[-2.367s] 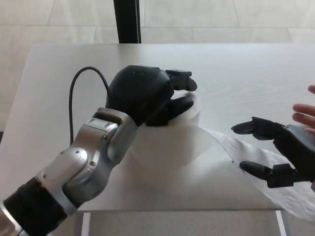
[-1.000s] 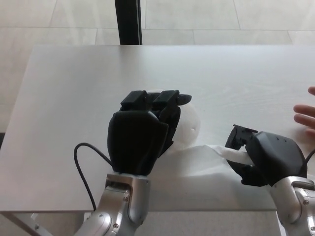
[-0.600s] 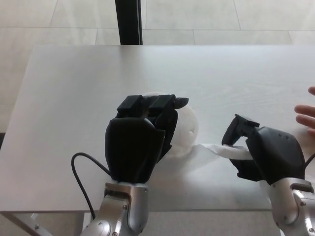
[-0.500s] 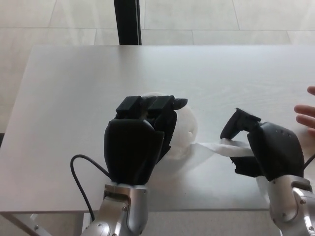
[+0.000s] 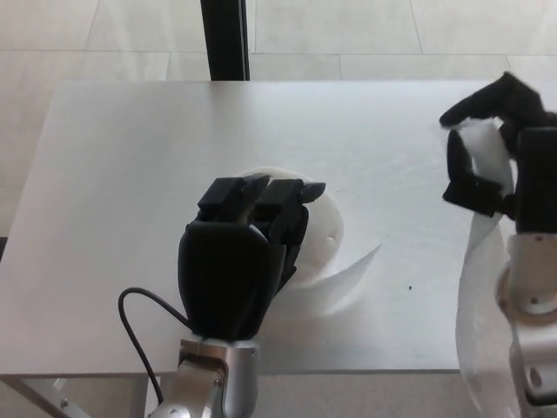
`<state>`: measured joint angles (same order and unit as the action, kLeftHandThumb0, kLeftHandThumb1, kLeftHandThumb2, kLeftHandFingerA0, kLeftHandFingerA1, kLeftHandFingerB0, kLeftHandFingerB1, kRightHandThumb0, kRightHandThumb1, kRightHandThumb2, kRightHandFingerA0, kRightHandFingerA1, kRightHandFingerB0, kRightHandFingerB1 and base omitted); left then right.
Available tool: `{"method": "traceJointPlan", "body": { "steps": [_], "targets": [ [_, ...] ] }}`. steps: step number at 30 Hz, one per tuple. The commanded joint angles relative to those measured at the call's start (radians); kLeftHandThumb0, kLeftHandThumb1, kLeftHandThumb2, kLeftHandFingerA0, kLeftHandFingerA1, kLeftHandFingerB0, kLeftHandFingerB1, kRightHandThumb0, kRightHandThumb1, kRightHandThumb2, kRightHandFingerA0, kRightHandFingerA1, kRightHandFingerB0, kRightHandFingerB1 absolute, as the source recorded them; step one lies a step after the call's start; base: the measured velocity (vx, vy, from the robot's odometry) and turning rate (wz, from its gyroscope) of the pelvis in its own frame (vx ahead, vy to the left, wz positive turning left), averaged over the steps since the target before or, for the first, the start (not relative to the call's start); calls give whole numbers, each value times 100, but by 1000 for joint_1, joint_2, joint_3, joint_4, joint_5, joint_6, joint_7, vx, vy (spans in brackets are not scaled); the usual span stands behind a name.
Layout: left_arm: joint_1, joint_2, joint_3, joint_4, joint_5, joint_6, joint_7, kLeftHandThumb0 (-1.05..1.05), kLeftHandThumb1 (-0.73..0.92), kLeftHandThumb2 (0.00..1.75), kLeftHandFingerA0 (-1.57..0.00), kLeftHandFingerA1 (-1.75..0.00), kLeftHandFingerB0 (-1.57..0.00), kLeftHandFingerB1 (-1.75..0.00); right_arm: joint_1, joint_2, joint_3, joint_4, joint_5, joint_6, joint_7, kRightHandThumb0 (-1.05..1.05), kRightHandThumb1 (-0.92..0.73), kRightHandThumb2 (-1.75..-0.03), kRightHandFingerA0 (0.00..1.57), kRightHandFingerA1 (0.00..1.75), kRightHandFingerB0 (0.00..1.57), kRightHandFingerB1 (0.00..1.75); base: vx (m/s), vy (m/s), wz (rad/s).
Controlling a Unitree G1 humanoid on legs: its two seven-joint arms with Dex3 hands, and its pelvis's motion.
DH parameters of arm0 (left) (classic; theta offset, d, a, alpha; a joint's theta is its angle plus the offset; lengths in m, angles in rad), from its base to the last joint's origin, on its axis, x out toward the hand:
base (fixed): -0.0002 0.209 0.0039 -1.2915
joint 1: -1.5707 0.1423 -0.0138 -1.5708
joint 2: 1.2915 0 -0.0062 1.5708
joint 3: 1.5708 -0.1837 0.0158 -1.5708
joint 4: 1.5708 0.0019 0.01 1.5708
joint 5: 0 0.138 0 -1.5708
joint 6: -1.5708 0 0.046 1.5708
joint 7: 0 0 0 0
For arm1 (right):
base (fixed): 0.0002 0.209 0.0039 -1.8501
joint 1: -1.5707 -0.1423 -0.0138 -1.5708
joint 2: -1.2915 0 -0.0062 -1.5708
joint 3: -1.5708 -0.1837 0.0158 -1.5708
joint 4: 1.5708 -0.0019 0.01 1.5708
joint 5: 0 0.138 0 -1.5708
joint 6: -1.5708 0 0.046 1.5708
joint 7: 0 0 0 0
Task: A toilet paper roll is kept in the middle of the desk infront of the robot. The robot places its left hand on the top of the toilet paper roll to hold it still and uses its right hand to tear off a piece of toilet paper from it and hands the paper to a person
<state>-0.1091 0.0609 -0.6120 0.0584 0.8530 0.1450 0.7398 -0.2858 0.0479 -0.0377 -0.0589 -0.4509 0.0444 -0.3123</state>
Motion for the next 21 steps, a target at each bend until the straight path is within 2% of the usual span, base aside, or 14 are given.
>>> {"method": "traceJointPlan", "body": {
  "steps": [1,2,4,5,6,9,10,13,14,16,17,18,19,21],
  "targets": [
    [129,61,-10,106,8,45,-106,-31,62,62,-66,-67,-59,-52,-176,-21,-159,-21,187,-38,-40,-14,-40,-130,101,161,88,146,0,0,0],
    [130,61,-11,105,12,46,-105,-30,62,62,-67,-67,-59,-52,-201,-14,-176,-21,186,-9,-53,-17,-41,-124,102,159,90,145,0,0,0],
    [137,63,-13,102,17,45,-107,-29,61,60,-69,-70,-60,-52,-257,-44,-206,3,179,5,-51,-15,-38,-134,105,158,92,141,0,0,0],
    [142,64,-15,100,21,48,-111,-30,61,60,-69,-70,-59,-51,-278,-45,-222,7,188,17,-53,-14,-39,-133,106,159,92,139,0,0,0],
    [146,65,-20,99,31,57,-127,-31,63,58,-66,-67,-58,-50,-323,-72,-253,32,217,-10,-40,-13,-37,-139,107,161,90,144,0,0,0],
    [157,62,-21,96,44,65,-133,-33,63,58,-66,-65,-58,-49,-362,-116,-280,93,223,-71,-38,-8,-36,-137,103,167,88,146,0,0,0],
    [160,63,-20,91,42,66,-141,-33,63,58,-65,-65,-56,-49,-377,-129,-290,102,233,-62,-29,-11,-36,-138,102,159,91,144,0,0,0],
    [162,65,-14,93,45,61,-141,-33,64,58,-66,-65,-56,-50,-413,-190,-303,158,249,-95,4,-5,-38,-137,93,167,85,146,0,0,0],
    [162,66,-14,96,46,62,-147,-34,65,59,-66,-65,-55,-50,-425,-246,-302,195,234,-121,24,-9,-38,-134,99,164,88,142,0,0,0],
    [162,67,-12,87,53,72,-167,-35,66,59,-66,-65,-56,-49,-421,-298,-288,234,196,-131,19,-11,-40,-129,99,162,91,140,0,0,0],
    [161,65,-9,86,51,69,-166,-34,65,58,-65,-65,-57,-50,-403,-337,-274,260,180,-170,34,-14,-49,-117,123,137,99,119,0,0,0],
    [162,62,-8,88,44,55,-155,-33,63,58,-65,-66,-59,-50,-345,-383,-264,288,178,-232,74,-15,-48,-117,122,138,97,122,0,0,0],
    [162,62,-7,88,45,54,-156,-33,63,58,-65,-66,-59,-50,-345,-388,-260,293,182,-237,70,-15,-48,-117,122,138,97,122,0,0,0],
    [168,65,-7,74,48,58,-167,-33,65,58,-64,-66,-59,-49,-275,-479,-209,431,117,-412,57,-21,-50,-115,119,138,97,124,0,0,0]
  ]
}}
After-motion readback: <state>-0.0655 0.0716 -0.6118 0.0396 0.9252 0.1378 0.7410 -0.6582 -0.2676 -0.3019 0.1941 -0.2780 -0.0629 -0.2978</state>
